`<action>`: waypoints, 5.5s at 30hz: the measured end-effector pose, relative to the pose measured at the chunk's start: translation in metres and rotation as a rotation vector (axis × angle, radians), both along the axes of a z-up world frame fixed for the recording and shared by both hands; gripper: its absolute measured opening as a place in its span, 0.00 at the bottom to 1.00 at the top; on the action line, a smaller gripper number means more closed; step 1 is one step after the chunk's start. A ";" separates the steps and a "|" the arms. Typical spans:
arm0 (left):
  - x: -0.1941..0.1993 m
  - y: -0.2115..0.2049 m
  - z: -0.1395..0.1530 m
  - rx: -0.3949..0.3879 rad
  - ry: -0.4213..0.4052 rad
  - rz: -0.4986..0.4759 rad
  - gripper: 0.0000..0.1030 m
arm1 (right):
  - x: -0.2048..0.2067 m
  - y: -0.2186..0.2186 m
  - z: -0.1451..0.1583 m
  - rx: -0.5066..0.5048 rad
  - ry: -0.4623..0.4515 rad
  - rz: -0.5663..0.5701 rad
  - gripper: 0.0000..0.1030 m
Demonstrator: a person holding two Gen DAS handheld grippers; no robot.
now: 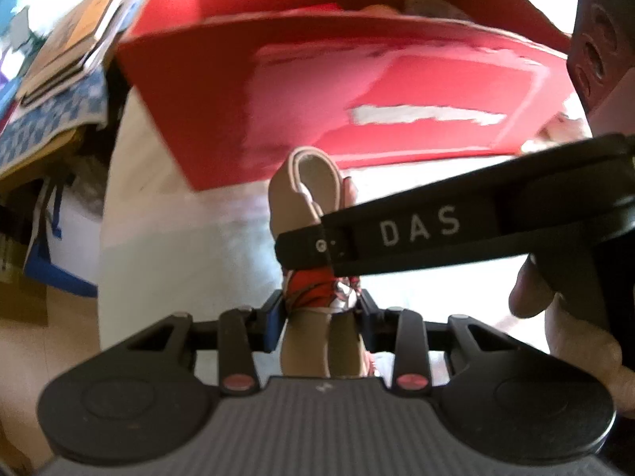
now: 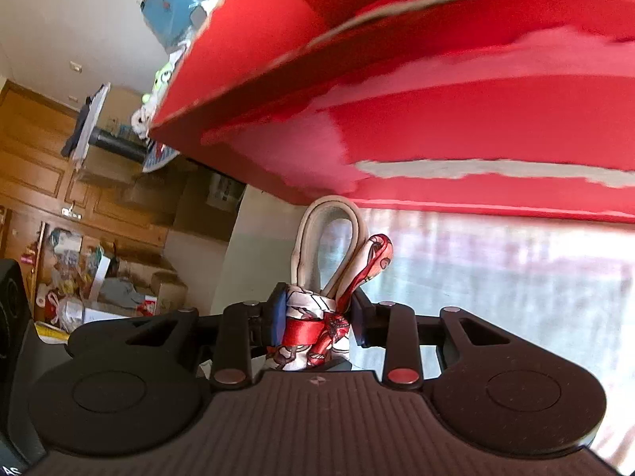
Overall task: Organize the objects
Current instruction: 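Lift the strap with the right gripper and carry it over the box, then lower the strap into the box beside the red carton and open the right gripper, then withdraw the right gripper up out of the box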
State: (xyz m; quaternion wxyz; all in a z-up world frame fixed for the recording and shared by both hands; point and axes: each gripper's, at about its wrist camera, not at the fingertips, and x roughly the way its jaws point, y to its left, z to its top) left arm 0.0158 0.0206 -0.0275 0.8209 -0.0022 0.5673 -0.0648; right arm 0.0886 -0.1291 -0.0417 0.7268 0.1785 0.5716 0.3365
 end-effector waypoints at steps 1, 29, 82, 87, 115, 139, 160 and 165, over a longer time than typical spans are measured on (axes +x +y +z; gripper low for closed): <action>-0.001 -0.005 0.002 0.001 -0.005 -0.013 0.35 | -0.001 -0.006 0.002 0.003 -0.002 -0.011 0.33; -0.005 -0.191 0.070 0.020 -0.267 -0.379 0.34 | -0.043 -0.159 0.070 0.022 -0.248 -0.354 0.34; 0.126 0.009 0.067 0.154 -0.306 -0.122 0.39 | 0.131 0.036 0.067 0.033 -0.211 -0.068 0.33; 0.129 0.018 0.056 0.146 -0.250 -0.114 0.42 | 0.136 0.050 0.058 -0.013 -0.154 0.003 0.33; 0.144 0.015 0.044 0.159 -0.213 -0.088 0.62 | 0.144 0.052 0.040 -0.026 -0.103 -0.007 0.37; 0.154 0.010 0.059 0.136 -0.213 -0.014 0.81 | 0.125 -0.010 0.051 -0.067 -0.181 -0.330 0.38; 0.145 0.007 0.065 0.168 -0.231 0.013 0.86 | 0.095 -0.011 0.064 -0.200 -0.280 -0.344 0.52; 0.138 0.005 0.068 0.177 -0.242 0.015 0.87 | 0.085 -0.013 0.071 -0.236 -0.314 -0.369 0.52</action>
